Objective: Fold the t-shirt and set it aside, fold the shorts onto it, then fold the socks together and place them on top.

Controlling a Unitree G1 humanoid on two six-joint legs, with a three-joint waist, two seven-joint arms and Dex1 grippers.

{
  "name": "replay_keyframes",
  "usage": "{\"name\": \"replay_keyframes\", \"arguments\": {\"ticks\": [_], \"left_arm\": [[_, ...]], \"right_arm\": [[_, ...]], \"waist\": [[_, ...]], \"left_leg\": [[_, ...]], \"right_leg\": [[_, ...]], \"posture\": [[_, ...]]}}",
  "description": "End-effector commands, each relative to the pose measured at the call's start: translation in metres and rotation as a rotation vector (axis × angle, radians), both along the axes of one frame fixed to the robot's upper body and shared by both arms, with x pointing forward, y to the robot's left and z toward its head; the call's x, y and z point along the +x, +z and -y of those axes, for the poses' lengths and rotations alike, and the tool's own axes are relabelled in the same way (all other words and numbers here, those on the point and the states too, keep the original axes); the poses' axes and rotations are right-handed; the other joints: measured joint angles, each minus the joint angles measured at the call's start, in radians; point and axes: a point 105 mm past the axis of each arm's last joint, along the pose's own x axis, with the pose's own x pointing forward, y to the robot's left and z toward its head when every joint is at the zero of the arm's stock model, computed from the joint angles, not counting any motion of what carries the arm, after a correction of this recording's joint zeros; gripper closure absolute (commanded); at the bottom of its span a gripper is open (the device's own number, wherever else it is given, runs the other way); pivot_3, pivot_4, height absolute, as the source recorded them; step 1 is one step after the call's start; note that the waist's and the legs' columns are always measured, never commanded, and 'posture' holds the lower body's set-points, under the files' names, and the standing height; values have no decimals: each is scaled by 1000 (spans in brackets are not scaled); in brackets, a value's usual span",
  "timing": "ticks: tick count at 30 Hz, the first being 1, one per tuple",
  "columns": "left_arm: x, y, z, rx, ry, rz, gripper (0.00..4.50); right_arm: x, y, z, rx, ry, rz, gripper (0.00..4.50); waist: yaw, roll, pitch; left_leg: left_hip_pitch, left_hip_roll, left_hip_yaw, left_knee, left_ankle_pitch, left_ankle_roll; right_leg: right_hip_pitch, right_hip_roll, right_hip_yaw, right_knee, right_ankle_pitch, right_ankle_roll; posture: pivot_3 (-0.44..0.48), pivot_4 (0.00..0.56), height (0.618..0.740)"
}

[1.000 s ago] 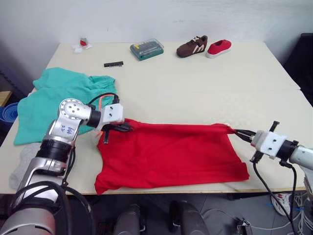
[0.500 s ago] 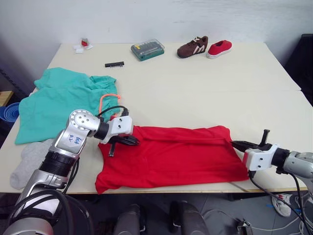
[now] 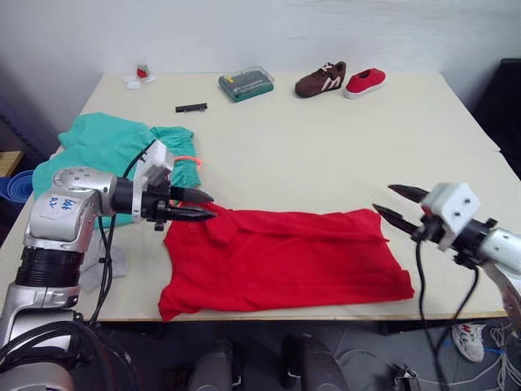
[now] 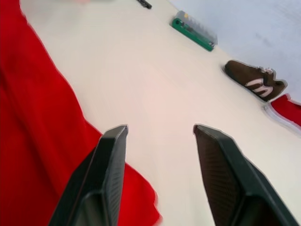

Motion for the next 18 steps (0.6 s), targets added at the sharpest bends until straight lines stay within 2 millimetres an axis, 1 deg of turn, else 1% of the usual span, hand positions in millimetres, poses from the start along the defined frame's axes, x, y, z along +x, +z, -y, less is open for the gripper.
{"name": "replay_keyframes", "arguments": {"ticks": [1, 2, 4, 5, 8, 11, 12, 13, 15, 18], "left_arm": [[18, -15, -12, 75, 95, 67, 3311], [21, -27, -12, 119, 94, 69, 3618], [25, -42, -11, 188, 84, 86, 4330], [27, -48, -10, 216, 84, 97, 4466], [30, -59, -6, 252, 77, 94, 4466], [29, -67, -4, 274, 59, 80, 4466], [27, -69, -5, 284, 53, 77, 4466], [26, -72, -7, 303, 47, 80, 4466], [23, -78, -17, 369, 48, 92, 4466], [16, -78, -33, 394, 60, 66, 4466]], "right_arm": [[5, -1, -29, 49, 19, -43, 3210], [11, -13, -41, 28, 21, -78, 3542], [18, -29, -54, -16, 18, -118, 4294], [21, -36, -55, -28, -1, -139, 4462], [25, -50, -57, -63, -29, -173, 4462], [26, -64, -57, -101, -51, -203, 4462], [28, -69, -54, -111, -73, -214, 4462], [29, -74, -50, -119, -99, -227, 4462], [32, -81, -38, -149, -164, -243, 4462], [31, -84, -15, -180, -255, -243, 4462]], "waist": [[2, 0, 0], [1, -1, -1], [0, -1, -1], [2, -1, -1], [5, -1, -1], [0, -2, -1], [0, -2, -1], [0, -2, -1], [-1, -2, -1], [-6, -3, -2]], "left_leg": [[-1, 0, 0, 0, 0, 0], [-2, 0, 0, 0, 0, 0], [-2, -1, 0, 0, 0, 0], [-4, -1, 1, 0, 0, 0], [-7, -1, 1, 0, -1, 1], [-7, -1, 2, 1, -2, 2], [-7, -1, 2, 1, -2, 3], [-7, -1, 2, 1, -2, 3], [-6, -1, 2, 1, -2, 2], [-5, 0, 3, 0, -2, 2]], "right_leg": [[-1, 0, -1, 0, 0, 0], [-1, 0, -1, -1, 0, 0], [-1, 0, -2, -1, 0, 0], [-3, -1, -2, -1, 0, 0], [-4, -1, -4, -2, 0, 0], [-4, -1, -4, -3, 0, 0], [-4, -1, -4, -3, 0, 0], [-4, -1, -4, -3, 0, 0], [-4, -1, -4, -2, 0, 0], [-4, -1, -3, -2, 0, 0]], "posture": [[0, 150, 740], [0, 150, 740], [0, 150, 740], [0, 150, 740], [0, 150, 740], [0, 150, 740], [0, 150, 740], [0, 150, 740], [0, 150, 740], [0, 150, 740]]}}
